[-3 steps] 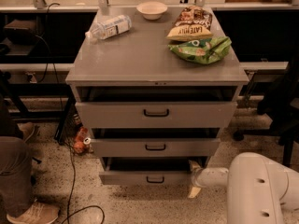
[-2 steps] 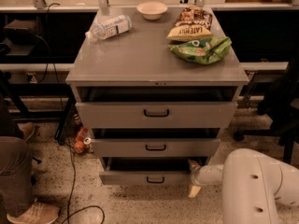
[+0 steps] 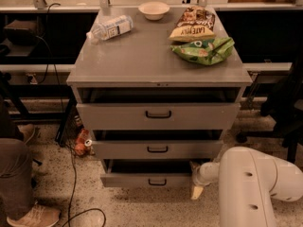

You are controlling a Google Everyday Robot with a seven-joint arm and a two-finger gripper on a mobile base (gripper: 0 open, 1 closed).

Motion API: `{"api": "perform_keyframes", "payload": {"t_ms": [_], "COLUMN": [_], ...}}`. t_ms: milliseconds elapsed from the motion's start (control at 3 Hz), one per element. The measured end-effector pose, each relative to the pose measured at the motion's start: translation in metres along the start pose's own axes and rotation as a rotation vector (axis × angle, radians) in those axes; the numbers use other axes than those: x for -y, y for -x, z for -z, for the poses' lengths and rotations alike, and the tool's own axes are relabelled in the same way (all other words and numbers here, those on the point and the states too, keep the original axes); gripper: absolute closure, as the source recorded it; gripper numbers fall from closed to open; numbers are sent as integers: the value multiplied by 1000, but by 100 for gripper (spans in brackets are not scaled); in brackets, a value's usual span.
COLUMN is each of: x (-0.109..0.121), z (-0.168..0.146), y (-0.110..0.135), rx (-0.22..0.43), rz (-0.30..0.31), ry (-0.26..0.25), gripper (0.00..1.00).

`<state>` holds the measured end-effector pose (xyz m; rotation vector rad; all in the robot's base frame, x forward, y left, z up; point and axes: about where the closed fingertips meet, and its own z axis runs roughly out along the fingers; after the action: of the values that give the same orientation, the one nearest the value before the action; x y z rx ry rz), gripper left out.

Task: Open bottom drawer

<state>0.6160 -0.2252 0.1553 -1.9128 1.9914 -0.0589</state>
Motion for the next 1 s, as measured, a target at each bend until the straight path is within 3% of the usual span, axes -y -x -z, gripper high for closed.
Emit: {"api": "perform_keyframes", "payload": {"t_ms": [1000], "x": [-22], "z": [9], "y": [-9], "rx": [-5], "rz": [-72], "ry": [49], "gripper": [72]}}
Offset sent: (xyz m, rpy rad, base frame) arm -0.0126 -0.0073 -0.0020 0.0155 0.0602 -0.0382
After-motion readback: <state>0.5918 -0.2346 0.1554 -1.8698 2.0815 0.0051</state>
